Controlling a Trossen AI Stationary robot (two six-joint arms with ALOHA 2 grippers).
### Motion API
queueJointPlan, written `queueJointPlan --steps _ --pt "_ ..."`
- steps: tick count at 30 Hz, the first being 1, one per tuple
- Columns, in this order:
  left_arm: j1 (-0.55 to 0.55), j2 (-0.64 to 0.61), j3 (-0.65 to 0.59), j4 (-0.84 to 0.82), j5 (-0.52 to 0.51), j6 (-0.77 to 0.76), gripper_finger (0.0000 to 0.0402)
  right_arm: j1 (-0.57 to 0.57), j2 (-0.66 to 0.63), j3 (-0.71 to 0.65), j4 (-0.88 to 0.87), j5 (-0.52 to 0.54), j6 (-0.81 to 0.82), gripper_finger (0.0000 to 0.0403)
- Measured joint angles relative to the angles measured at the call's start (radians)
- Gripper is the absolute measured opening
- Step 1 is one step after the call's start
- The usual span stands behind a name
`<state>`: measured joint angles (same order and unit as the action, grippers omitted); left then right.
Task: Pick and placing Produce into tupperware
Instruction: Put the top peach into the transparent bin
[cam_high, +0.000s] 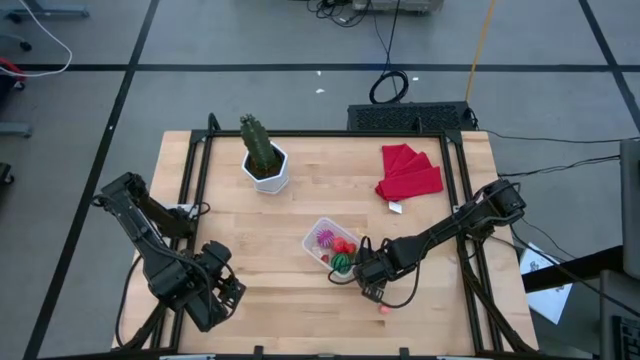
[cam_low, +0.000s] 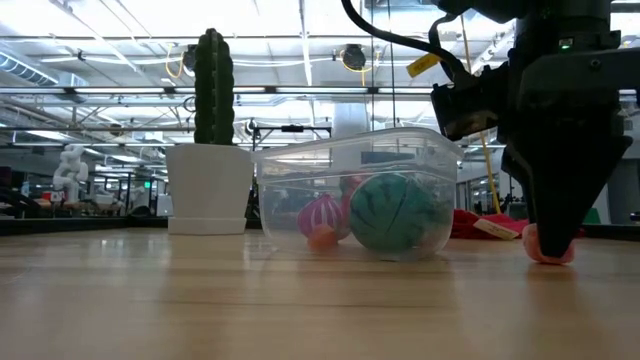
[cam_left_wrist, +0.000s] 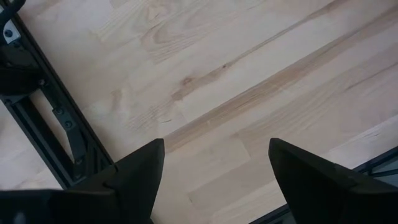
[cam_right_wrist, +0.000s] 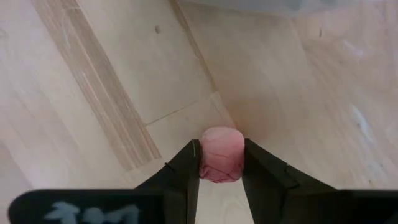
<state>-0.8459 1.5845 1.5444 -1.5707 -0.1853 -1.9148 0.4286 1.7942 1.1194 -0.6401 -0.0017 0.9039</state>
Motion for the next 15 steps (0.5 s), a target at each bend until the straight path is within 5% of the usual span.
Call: queueJointPlan --steps 15 --pt "0.000 0.000 0.000 0.000 -0.035 0.010 0.0292 -0.004 -0.202 0.000 -0.061 -0.056 0.054 0.0089"
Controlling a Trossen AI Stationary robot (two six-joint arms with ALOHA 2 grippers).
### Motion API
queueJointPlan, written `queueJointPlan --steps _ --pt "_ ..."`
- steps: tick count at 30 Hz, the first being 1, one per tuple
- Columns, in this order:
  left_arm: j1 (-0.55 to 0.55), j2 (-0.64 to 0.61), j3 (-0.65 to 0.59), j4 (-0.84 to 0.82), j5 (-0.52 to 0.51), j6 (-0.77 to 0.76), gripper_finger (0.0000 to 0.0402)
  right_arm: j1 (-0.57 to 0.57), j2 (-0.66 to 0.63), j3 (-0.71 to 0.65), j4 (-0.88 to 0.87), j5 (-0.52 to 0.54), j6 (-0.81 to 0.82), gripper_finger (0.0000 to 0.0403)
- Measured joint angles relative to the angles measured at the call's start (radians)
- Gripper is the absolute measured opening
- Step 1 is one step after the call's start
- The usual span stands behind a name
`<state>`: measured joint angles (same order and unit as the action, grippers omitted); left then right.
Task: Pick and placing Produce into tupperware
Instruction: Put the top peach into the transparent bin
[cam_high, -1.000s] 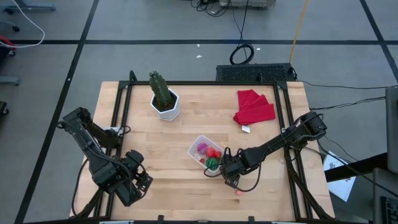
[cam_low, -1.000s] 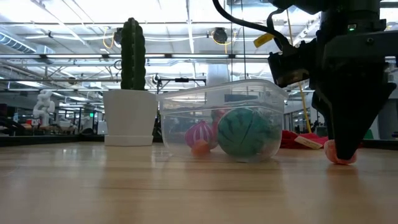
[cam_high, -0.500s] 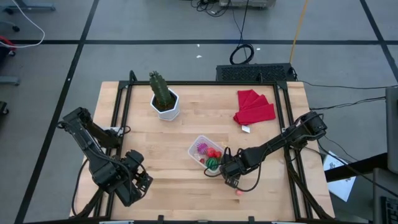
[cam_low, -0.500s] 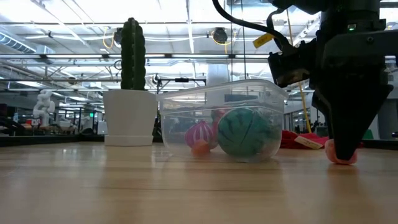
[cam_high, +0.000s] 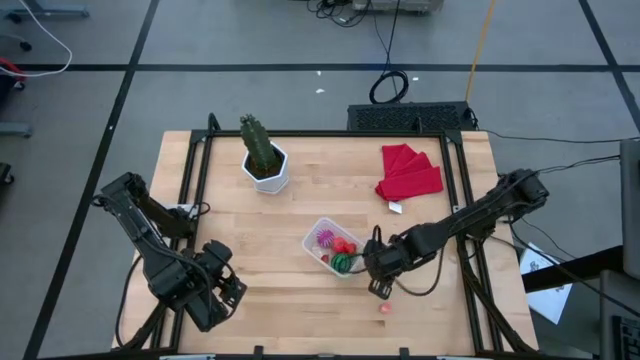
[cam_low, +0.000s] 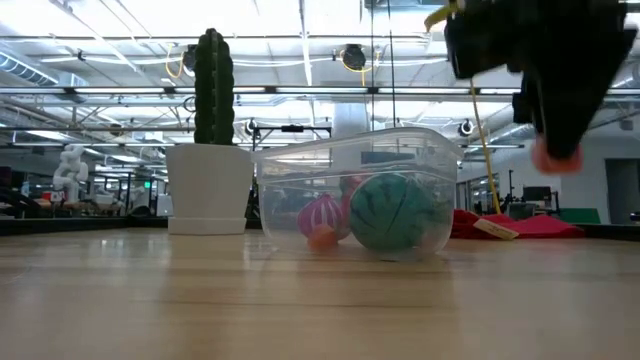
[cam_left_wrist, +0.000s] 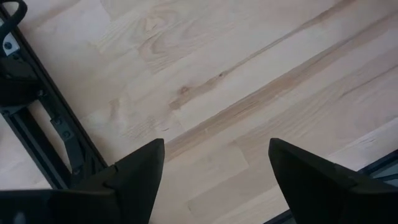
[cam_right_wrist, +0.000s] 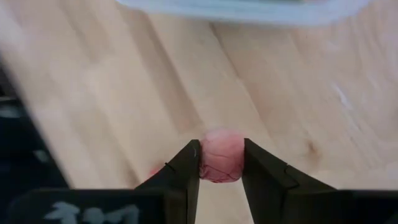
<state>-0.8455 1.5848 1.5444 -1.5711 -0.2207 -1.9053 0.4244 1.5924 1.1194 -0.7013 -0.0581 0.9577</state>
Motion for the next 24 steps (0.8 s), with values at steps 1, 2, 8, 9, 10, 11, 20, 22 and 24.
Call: queueJointPlan --steps 1,2,8,9,10,11,20,22,24 --pt "0.000 0.000 0.000 0.000 -0.004 0.000 0.0292 -0.001 -0.021 0.000 0.008 0.000 0.001 0.0089" --pt "0.000 0.000 0.000 0.000 -0.008 0.000 0.0292 -0.004 -0.042 0.000 0.022 0.000 0.003 0.0089" --pt "0.000 0.000 0.000 0.000 -0.015 -0.001 0.0292 -0.040 -0.136 0.000 0.254 0.001 -0.040 0.0089" --pt "0.000 0.000 0.000 0.000 -0.017 -0.002 0.0292 -0.050 -0.143 0.000 0.310 0.002 -0.064 0.0089" --pt "0.000 0.000 0.000 0.000 -0.017 -0.007 0.0292 -0.062 -0.146 0.000 0.368 0.001 -0.087 0.0089" --pt "0.001 0.000 0.000 0.000 -0.017 -0.008 0.0292 -0.075 -0.147 0.002 0.427 -0.005 -0.116 0.0089" --pt "0.016 0.000 0.000 0.000 -0.016 -0.015 0.0292 -0.188 -0.064 0.219 0.347 -0.088 -0.419 0.0098" --pt "0.016 0.000 0.000 0.000 -0.017 -0.015 0.0292 -0.216 -0.035 0.286 0.233 -0.102 -0.474 0.0099" --pt "0.016 0.000 0.000 0.000 -0.016 -0.019 0.0292 -0.243 0.001 0.350 0.126 -0.102 -0.525 0.0099"
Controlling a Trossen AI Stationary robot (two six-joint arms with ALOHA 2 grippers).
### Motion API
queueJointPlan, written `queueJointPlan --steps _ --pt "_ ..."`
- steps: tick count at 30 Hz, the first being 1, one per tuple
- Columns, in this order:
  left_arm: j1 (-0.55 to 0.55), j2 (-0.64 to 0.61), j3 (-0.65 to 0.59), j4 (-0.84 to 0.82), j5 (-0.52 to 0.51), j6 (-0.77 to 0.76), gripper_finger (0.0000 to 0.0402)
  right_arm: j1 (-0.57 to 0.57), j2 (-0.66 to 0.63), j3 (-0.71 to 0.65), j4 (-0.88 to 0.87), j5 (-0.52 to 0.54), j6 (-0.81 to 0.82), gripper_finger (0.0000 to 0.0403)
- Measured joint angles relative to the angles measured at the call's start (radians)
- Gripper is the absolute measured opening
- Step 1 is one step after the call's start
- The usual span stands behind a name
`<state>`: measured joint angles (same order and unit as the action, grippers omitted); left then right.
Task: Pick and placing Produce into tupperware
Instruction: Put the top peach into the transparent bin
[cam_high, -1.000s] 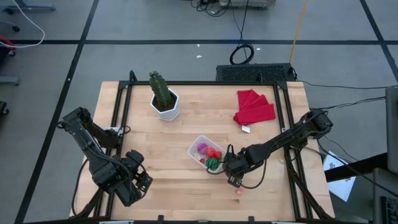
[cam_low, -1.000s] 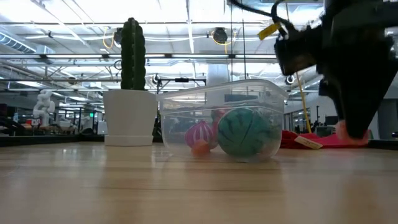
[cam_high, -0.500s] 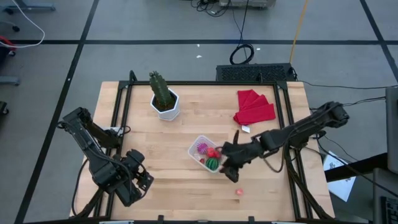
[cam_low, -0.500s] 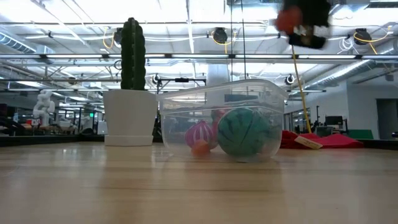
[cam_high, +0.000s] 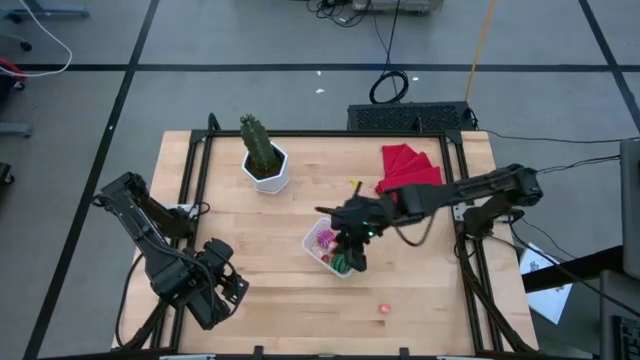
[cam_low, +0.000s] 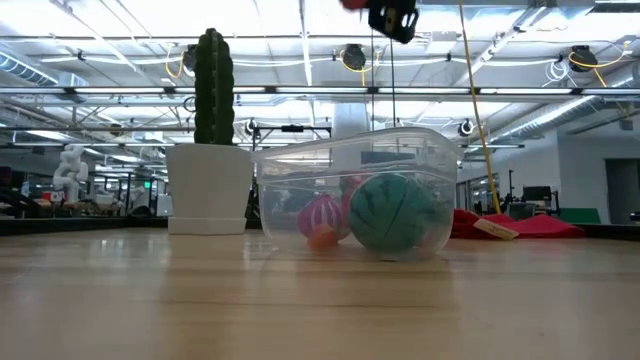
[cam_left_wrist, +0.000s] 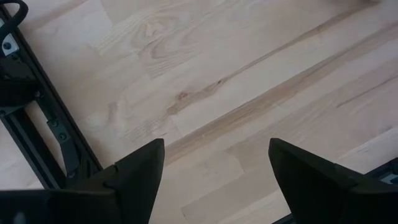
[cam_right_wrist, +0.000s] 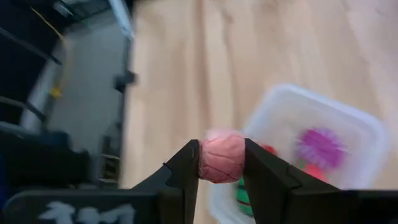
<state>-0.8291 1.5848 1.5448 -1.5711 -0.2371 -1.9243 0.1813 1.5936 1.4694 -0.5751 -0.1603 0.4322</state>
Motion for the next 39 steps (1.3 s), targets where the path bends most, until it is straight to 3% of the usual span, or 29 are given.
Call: queueJointPlan --steps 11,19,39 --pt "0.000 0.000 0.000 0.000 0.000 -0.032 0.0292 -0.084 0.251 0.214 -0.217 -0.080 -0.170 0.0100" --pt "0.000 0.000 0.000 0.000 0.001 -0.048 0.0292 -0.089 0.381 0.231 -0.231 -0.081 -0.213 0.0100" --pt "0.000 0.000 0.000 0.000 0.000 -0.044 0.0292 -0.135 0.390 0.170 -0.178 -0.071 -0.264 0.0101"
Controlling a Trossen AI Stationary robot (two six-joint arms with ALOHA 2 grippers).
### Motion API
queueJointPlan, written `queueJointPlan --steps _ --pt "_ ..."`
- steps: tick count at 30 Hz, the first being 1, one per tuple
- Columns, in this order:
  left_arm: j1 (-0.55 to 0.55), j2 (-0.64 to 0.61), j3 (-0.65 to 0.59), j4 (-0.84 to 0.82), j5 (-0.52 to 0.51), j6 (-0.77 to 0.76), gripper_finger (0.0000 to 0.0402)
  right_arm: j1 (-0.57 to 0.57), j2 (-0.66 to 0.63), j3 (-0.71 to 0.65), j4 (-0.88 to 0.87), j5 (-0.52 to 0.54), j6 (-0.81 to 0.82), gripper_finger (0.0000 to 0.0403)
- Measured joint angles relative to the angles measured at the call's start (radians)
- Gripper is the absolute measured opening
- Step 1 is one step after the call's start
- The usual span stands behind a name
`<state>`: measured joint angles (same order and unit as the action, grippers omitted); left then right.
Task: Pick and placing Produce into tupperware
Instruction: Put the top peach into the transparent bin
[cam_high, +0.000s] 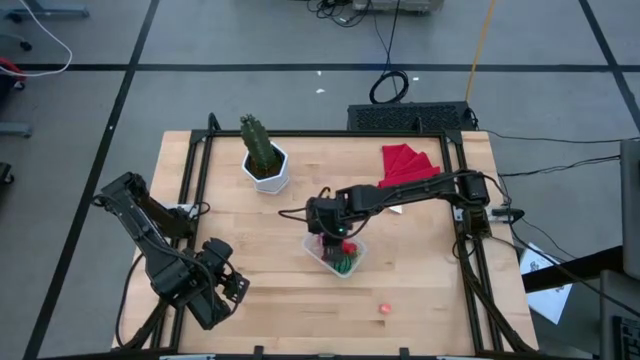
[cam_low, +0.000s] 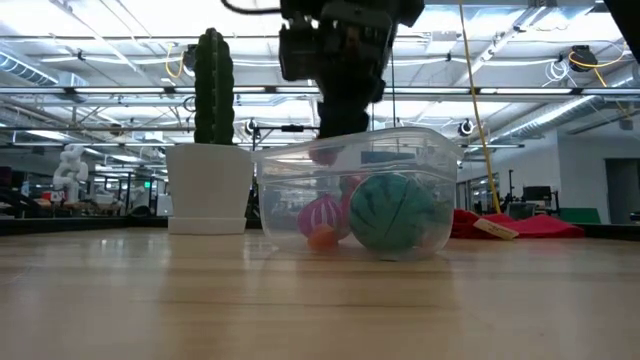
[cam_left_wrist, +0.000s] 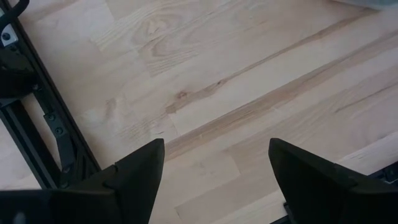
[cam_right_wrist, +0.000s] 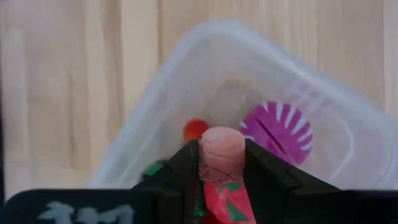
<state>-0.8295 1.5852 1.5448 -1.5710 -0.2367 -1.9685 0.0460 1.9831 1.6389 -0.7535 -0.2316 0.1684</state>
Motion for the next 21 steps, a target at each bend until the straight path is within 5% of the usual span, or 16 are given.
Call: queueJointPlan --steps 21 --pt "0.000 0.000 0.000 0.000 0.000 -0.002 0.0292 -0.007 0.000 -0.044 0.077 0.002 -0.032 0.0101"
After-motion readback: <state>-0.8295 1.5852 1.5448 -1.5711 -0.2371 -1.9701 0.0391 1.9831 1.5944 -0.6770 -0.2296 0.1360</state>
